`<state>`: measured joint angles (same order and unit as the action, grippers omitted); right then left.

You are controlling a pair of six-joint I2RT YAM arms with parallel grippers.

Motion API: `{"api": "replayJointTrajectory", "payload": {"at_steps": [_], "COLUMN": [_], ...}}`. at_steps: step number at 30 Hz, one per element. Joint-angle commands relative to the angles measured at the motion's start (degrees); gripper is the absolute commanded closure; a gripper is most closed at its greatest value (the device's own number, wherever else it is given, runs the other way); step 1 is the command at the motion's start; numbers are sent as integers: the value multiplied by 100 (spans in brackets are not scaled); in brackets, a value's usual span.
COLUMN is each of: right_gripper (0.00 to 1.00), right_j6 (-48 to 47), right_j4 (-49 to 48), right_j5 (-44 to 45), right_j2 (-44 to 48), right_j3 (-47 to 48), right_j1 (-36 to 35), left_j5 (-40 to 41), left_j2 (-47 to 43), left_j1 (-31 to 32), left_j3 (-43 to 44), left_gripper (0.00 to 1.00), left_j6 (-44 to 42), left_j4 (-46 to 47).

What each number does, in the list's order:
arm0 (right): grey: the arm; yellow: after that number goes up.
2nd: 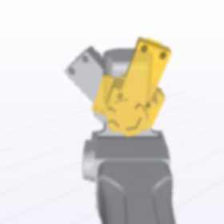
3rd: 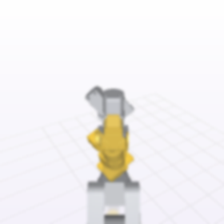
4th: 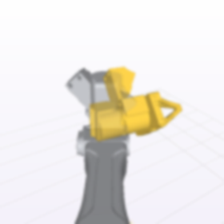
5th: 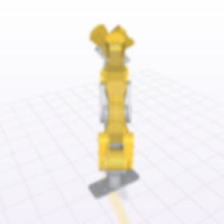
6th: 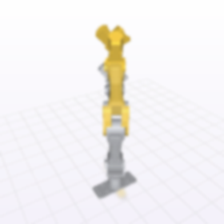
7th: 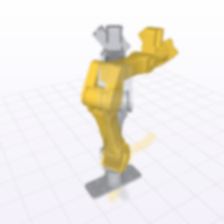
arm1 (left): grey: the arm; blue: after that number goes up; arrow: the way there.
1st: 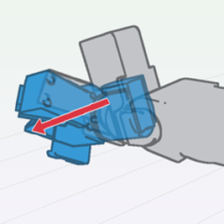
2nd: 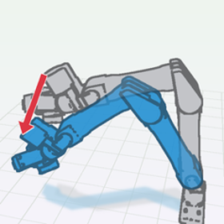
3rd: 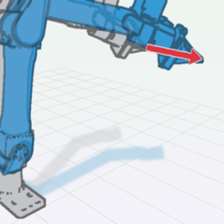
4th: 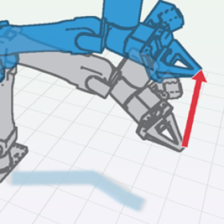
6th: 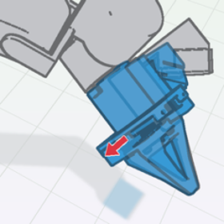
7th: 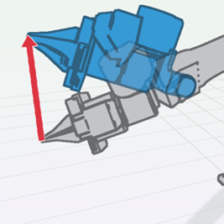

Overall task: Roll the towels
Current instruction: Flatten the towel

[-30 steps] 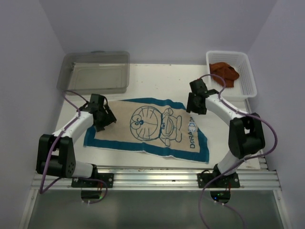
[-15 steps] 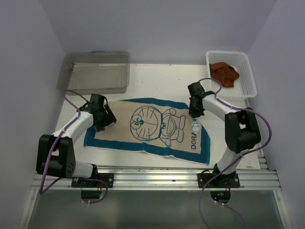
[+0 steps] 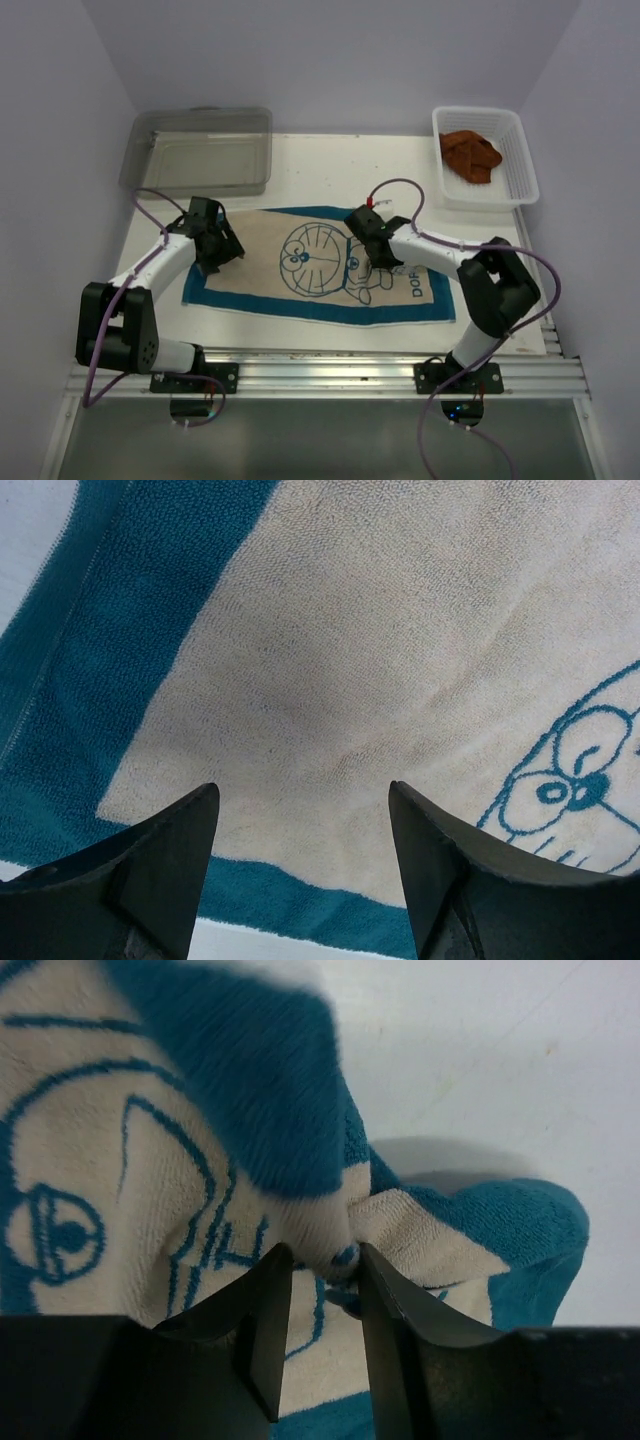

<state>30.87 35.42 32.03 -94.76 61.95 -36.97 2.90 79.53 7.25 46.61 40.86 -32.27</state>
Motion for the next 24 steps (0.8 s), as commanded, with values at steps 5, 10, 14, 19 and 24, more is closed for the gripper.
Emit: {"api": "replayJointTrajectory", "payload": {"at_steps": [5, 10, 14, 19, 24], "right_gripper": [50, 45, 43, 43, 46], "right_j6": [16, -300, -415, -398, -407], "right_j4": [536, 124, -202, -263, -377], "right_j5": [630, -476, -1313, -1883, -2183], "right_j2": [440, 1038, 821, 73, -682], "right_j3": [176, 81, 88, 448, 546], "right_j1": [75, 1153, 1701, 1956, 1983], "left_j5": [-96, -123, -140, -184, -202], "left_j2": [-16, 1, -16, -16, -86], "left_j1": [-4, -4, -4, -4, -13], "left_j3": [50, 41, -3, 6, -3], "left_gripper": [27, 27, 28, 28, 28], "left_j6": [-166, -149, -149, -149, -157], "left_j4": [2, 19, 28, 37, 19]}}
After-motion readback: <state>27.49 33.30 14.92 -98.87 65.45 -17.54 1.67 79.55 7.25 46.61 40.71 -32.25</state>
